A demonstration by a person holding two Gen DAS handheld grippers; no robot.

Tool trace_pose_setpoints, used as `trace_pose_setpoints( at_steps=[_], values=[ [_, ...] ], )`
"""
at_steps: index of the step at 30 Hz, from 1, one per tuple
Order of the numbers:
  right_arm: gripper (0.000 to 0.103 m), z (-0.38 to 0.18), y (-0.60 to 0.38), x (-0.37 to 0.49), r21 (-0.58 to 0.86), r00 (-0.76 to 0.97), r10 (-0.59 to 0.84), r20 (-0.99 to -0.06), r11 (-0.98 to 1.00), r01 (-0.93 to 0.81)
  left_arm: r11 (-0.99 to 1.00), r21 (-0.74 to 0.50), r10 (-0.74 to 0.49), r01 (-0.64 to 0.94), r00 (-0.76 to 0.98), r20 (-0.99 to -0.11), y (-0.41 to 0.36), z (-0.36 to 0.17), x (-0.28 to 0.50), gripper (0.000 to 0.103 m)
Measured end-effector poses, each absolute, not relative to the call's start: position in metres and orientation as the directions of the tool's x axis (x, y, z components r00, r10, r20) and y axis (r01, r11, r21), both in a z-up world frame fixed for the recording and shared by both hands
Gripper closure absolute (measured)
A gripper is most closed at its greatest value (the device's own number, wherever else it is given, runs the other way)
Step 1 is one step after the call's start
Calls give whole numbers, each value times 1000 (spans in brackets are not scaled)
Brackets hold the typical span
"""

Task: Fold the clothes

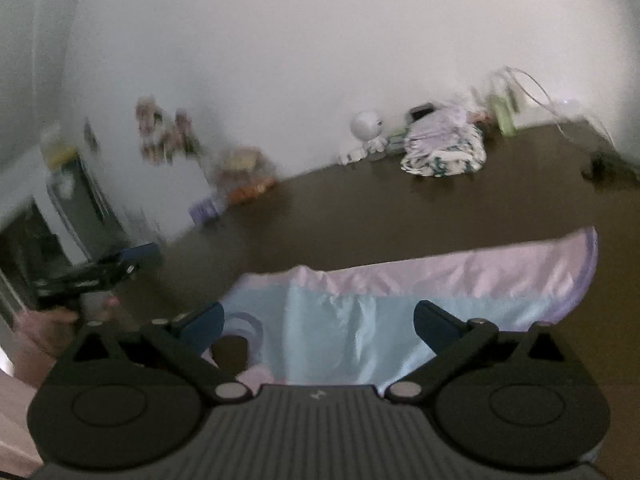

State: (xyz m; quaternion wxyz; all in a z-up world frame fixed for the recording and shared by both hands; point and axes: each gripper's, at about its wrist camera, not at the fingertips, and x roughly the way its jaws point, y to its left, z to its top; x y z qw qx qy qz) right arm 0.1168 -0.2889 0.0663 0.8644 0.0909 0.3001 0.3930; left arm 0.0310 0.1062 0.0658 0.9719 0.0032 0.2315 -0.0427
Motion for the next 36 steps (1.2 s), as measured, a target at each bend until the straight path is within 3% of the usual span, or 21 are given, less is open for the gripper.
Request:
trace_pose_setpoints(
  at_steps=[5, 7, 9, 10, 11, 15, 17, 20, 22, 25, 27, 30, 33, 36],
  values=[
    [0, 81, -202, 137, 236, 430, 685, -588, 654, -719, 996, -87, -37, -14, 827, -562, 136, 26, 10, 9],
    [1, 83, -165, 151, 195, 397, 663, -635, 635, -748, 994, -99, -24, -42, 811, -585, 145, 15, 9, 26],
    [16, 77, -127, 167, 168, 358, 645, -675, 607, -777, 995, -84, -16, -44, 797, -603, 150, 6, 10, 40],
    [38, 71, -111, 174, 161, 347, 628, -696, 608, -778, 997, -72, -13, -39, 791, -611, 153, 2, 11, 47],
    [53, 65, -95, 181, 154, 335, 611, -718, 608, -779, 998, -62, -12, -33, 789, -614, 154, -1, 13, 48],
    [53, 38, -35, 207, 118, 297, 535, -791, 611, -783, 999, -37, -4, -25, 779, -627, 162, -12, 20, 48],
    [60, 24, -20, 214, 109, 288, 511, -810, 613, -782, 999, -54, -40, 9, 783, -620, 167, -15, 26, 52],
    [66, 14, -10, 219, 126, 273, 504, -819, 622, -773, 994, -65, -106, 84, 786, -609, 170, -18, 40, 68],
    [66, 12, -7, 219, 135, 272, 509, -817, 627, -767, 986, -80, -164, 145, 778, -607, 173, -18, 47, 99],
    [66, 11, -8, 218, 147, 275, 515, -812, 635, -758, 950, -195, -313, 245, 742, -592, 187, -14, 52, 98],
    [66, 11, -10, 218, 151, 280, 518, -808, 641, -753, 879, -376, -466, 293, 696, -546, 206, -9, 55, 98],
    [66, 11, -11, 219, 156, 288, 520, -804, 651, -743, 678, -668, -675, 306, 620, -401, 241, -11, 61, 97],
    [64, 9, -8, 221, 154, 299, 522, -799, 658, -737, 571, -779, -732, 260, 590, -339, 256, -22, 62, 96],
    [59, 8, -7, 220, 155, 306, 527, -793, 660, -735, 548, -815, -715, 190, 612, -338, 266, -34, 60, 89]
  ],
)
